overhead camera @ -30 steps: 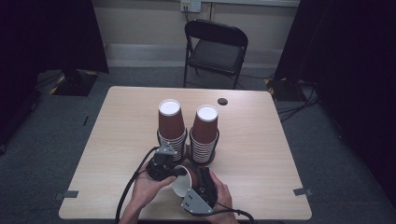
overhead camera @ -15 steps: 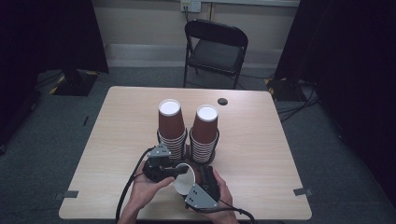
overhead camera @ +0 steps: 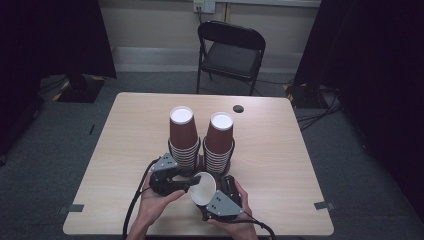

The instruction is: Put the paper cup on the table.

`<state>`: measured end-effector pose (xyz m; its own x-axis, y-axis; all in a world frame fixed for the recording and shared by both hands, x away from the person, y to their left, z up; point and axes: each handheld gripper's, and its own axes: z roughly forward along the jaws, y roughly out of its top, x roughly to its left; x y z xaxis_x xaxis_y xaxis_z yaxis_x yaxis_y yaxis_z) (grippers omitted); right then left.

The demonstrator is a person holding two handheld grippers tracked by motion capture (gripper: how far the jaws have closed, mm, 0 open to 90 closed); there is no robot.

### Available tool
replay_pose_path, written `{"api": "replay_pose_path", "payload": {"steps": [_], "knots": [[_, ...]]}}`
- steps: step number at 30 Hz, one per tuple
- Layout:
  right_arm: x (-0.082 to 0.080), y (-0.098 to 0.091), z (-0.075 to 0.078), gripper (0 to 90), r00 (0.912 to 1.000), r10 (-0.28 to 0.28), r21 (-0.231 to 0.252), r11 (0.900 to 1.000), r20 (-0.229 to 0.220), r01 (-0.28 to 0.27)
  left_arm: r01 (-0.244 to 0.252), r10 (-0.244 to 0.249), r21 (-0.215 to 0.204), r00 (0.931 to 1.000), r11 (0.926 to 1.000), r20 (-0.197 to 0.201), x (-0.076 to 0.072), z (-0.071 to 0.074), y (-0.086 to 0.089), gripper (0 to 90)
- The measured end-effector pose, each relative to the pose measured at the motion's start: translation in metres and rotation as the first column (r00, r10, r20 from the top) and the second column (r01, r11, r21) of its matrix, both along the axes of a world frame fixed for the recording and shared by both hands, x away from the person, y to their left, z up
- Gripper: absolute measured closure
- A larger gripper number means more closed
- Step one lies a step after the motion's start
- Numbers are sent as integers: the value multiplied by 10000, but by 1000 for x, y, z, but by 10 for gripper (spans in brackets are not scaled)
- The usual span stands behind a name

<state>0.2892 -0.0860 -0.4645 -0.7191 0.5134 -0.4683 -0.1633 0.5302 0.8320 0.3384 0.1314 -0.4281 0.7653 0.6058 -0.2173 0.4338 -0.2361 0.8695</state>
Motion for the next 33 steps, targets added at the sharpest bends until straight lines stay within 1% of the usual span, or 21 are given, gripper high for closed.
{"api": "replay_pose_path", "payload": {"steps": [1, 2, 4, 6, 8, 9, 11, 12, 14, 15, 17, 18, 22, 23, 24, 26, 29, 30, 31, 32, 33], "knots": [[0, 0, 0, 98, 10000, 0, 0, 10000, 0, 0, 0, 0, 0, 10000, 10000, 0, 0, 0, 0, 415], [1, -3, 0, 98, 9998, -60, 148, 9999, -183, 63, -208, 207, 39, 9997, 9998, 95, -1, 0, 0, 387], [2, -5, -1, 98, 9994, -108, 269, 9996, -319, 116, -339, 339, -24, 9994, 9994, 53, 0, 0, 1, 338], [3, -5, -1, 98, 9993, -122, 344, 9993, -361, 135, -400, 400, 21, 9991, 9992, 114, 0, 0, 2, 321], [4, -9, -1, 98, 9981, -153, 584, 9981, -598, 188, -428, 432, -163, 9986, 9990, 291, -1, -1, 3, 293], [4, -9, -1, 98, 9981, -153, 584, 9981, -598, 188, -428, 432, -163, 9986, 9990, 291, -1, -1, 3, 289], [6, -13, -1, 98, 9971, -256, 746, 9967, -715, 309, -808, 815, -170, 9954, 9966, 493, -3, -1, 5, 257], [6, -13, -1, 98, 9971, -256, 746, 9967, -715, 309, -808, 815, -170, 9954, 9966, 493, -3, -1, 5, 231], [7, -18, -2, 98, 9956, -296, 866, 9955, -887, 373, -981, 993, -291, 9940, 9948, 462, -3, -3, 7, 223], [7, -20, -2, 98, 9948, -348, 947, 9945, -954, 439, -1029, 1050, -413, 9931, 9938, 525, -4, -5, 9, 209], [8, -22, -2, 98, 9943, -375, 997, 9939, -994, 474, -1027, 1053, -447, 9927, 9937, 594, -4, -6, 10, 200], [10, -26, -3, 99, 9920, -427, 1262, 9903, -1192, 578, -1180, 1219, -583, 9902, 9913, 677, -5, -8, 11, 193], [13, -31, -2, 98, 9886, -525, 1444, 9868, -1408, 729, -1206, 1238, -447, 9892, 9917, 780, -6, -13, 12, 167], [14, -35, -1, 98, 9858, -610, 1588, 9835, -1568, 861, -1262, 1292, -422, 9884, 9911, 803, -6, -14, 12, 165], [15, -38, 0, 98, 9854, -627, 1678, 9818, -1581, 894, -1331, 1370, -505, 9869, 9898, 847, -7, -16, 14, 164], [17, -44, 1, 98, 9818, -733, 1885, 9763, -1754, 1065, -1382, 1418, -445, 9858, 9894, 903, -7, -20, 16, 164], [21, -53, 2, 98, 9768, -844, 2226, 9664, -1970, 1284, -1296, 1325, -358, 9867, 9909, 938, -6, -23, 18, 164], [23, -57, 2, 98, 9740, -885, 2313, 9632, -2085, 1370, -1505, 1529, -323, 9839, 9881, 926, -6, -27, 20, 164], [24, -59, 3, 98, 9717, -989, 2326, 9611, -2145, 1492, -1505, 1529, -323, 9839, 9881, 926, -6, -27, 20, 164], [26, -62, 4, 98, 9697, -1098, 2368, 9580, -2183, 1618, -1661, 1686, -323, 9803, 9856, 1032, -8, -30, 23, 164], [28, -65, 4, 98, 9674, -1136, 2461, 9543, -2262, 1696, -1721, 1743, -297, 9791, 9846, 1051, -9, -32, 24, 164]]}}
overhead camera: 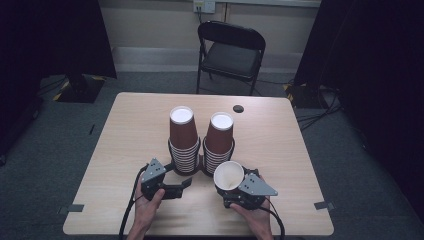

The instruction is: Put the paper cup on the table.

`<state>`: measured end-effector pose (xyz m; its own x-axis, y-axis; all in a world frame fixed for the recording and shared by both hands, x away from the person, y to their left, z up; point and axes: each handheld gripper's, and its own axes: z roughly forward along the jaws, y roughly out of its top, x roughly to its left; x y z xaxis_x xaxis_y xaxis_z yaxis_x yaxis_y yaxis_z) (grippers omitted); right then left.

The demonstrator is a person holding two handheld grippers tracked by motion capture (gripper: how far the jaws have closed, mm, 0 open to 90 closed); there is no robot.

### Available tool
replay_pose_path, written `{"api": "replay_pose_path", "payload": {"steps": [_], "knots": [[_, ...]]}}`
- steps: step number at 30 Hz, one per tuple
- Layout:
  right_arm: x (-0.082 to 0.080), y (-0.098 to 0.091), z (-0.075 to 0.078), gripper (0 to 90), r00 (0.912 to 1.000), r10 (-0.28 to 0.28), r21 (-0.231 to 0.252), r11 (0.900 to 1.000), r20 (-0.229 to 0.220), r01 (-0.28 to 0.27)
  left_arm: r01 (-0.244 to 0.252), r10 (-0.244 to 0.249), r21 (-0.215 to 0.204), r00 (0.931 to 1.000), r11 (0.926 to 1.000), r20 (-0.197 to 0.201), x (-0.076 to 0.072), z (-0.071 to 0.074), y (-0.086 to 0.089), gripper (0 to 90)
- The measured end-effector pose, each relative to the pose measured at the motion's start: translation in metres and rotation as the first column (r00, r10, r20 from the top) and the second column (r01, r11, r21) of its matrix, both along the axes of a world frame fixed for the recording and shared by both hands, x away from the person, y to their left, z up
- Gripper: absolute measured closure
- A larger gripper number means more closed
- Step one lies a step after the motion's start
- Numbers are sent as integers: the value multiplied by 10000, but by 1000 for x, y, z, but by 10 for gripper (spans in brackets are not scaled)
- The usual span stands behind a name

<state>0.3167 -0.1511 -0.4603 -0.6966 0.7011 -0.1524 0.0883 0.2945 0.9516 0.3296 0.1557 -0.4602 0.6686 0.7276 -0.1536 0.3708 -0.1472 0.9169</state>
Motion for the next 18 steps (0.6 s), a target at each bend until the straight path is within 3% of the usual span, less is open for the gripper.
{"api": "replay_pose_path", "payload": {"steps": [9, 12, 18], "knots": [[18, -25, 8, 97, 9952, -877, 849, 9922, -434, 911, -593, 584, 127, 9966, 9982, 588, -11, -9, 7, 158], [27, -32, 11, 97, 9924, -1108, 1004, 9882, -529, 1157, -968, 970, -65, 9935, 9953, 591, -11, -12, 13, 156], [41, -42, 15, 97, 9876, -1454, 1297, 9798, -590, 1520, -1165, 1170, -114, 9916, 9931, 551, -10, -21, 19, 155]]}}
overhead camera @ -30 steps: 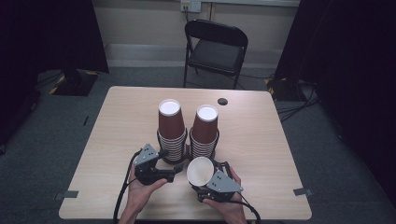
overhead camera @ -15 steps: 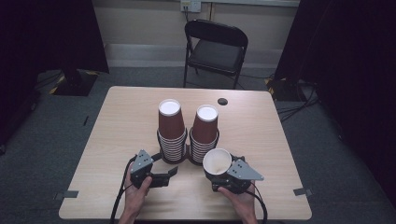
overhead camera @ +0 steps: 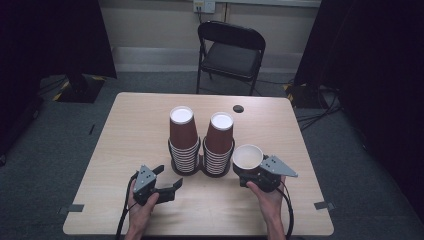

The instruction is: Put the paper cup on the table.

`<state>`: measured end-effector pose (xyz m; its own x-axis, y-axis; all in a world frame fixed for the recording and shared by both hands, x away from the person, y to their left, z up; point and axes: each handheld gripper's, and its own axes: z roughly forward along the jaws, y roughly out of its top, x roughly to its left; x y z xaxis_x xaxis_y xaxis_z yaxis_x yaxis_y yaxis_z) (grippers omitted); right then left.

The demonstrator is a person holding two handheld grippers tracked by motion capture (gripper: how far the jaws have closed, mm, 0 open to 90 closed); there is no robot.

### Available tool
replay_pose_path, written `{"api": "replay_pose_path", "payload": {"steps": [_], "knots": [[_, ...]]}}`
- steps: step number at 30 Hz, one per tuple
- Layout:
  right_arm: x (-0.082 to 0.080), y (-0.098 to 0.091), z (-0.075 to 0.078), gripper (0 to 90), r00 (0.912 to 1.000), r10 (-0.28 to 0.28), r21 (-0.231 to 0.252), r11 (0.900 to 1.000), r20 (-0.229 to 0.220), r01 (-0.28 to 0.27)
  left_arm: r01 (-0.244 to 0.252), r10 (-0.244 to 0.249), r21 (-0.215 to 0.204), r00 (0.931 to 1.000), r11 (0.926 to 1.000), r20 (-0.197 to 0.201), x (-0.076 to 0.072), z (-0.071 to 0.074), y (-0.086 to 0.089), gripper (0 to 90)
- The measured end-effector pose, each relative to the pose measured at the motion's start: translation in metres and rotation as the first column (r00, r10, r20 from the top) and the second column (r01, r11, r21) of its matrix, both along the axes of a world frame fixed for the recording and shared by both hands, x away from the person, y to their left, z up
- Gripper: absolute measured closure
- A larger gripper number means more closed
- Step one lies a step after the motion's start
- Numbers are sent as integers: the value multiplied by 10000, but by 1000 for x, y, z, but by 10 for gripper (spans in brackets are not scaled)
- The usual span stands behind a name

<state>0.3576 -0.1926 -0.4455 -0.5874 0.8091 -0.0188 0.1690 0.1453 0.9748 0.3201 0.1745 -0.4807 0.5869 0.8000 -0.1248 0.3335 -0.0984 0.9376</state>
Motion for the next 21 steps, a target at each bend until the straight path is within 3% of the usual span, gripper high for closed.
{"api": "replay_pose_path", "payload": {"steps": [6, 15, 21], "knots": [[11, -7, 0, 97, 9997, -216, -104, 9997, -125, 215, -106, 108, -84, 9998, 9999, 174, -3, -3, 2, 156], [34, -16, 15, 100, 9966, -796, 119, 9968, 191, 794, -253, 250, 44, 9985, 9997, 494, -12, -11, -3, 155], [51, -16, 11, 100, 9953, -970, 274, 9949, -5, 970, -154, 153, 13, 9989, 9999, 445, -11, -14, -5, 156]]}}
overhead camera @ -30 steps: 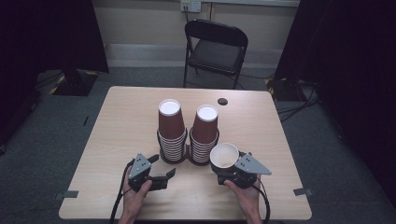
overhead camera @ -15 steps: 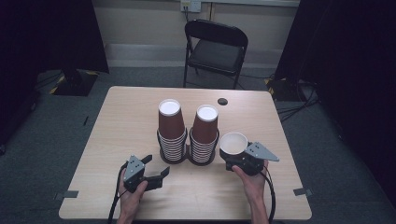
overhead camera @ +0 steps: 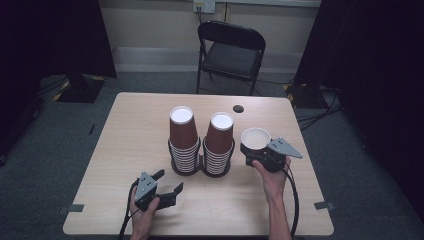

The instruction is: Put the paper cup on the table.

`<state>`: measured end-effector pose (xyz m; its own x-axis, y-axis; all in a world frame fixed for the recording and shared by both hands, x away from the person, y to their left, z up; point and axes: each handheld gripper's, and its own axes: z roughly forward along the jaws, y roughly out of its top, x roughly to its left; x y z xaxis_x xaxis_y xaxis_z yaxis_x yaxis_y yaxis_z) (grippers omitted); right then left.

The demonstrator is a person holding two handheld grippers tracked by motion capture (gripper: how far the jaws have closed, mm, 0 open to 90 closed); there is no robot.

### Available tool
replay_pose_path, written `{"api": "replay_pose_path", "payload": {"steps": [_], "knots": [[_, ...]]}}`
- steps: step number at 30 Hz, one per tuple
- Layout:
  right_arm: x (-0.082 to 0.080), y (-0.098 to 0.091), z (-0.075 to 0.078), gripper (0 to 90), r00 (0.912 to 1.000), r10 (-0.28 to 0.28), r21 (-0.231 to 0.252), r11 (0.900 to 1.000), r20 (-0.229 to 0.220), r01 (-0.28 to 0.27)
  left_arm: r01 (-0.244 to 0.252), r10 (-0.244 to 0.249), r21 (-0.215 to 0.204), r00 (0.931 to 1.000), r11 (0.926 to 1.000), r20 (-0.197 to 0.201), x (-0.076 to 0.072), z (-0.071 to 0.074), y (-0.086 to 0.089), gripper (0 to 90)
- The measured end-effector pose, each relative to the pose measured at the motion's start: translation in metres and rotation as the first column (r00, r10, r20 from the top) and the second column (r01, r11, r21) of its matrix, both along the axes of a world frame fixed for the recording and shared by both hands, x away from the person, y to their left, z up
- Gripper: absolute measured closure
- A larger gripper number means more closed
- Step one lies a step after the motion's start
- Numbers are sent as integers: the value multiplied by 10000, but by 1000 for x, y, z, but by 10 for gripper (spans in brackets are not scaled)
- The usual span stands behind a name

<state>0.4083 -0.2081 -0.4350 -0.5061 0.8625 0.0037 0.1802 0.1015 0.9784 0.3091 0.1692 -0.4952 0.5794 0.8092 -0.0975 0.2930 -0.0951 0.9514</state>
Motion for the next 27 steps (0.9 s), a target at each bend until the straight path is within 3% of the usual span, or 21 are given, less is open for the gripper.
{"api": "replay_pose_path", "payload": {"steps": [8, 13, 18, 24, 27], "knots": [[26, -7, -17, 99, 9992, -374, 183, 9991, -165, 377, -308, 311, -116, 9993, 9995, 231, -3, -1, 1, 156], [32, -6, -25, 96, 9989, -382, 229, 9990, -272, 388, -400, 412, -353, 9986, 9986, 332, -4, -1, 3, 154], [35, -5, -30, 93, 9982, -353, 71, 9993, -482, 357, -564, 562, 39, 9971, 9984, 513, -7, -1, -1, 155], [38, -3, -37, 92, 9978, -318, 45, 9995, -578, 321, -744, 763, -328, 9952, 9967, 612, -8, -1, 2, 155], [39, -2, -39, 91, 9983, -306, 45, 9995, -494, 309, -759, 759, -29, 9946, 9971, 707, -9, -1, 0, 156]]}}
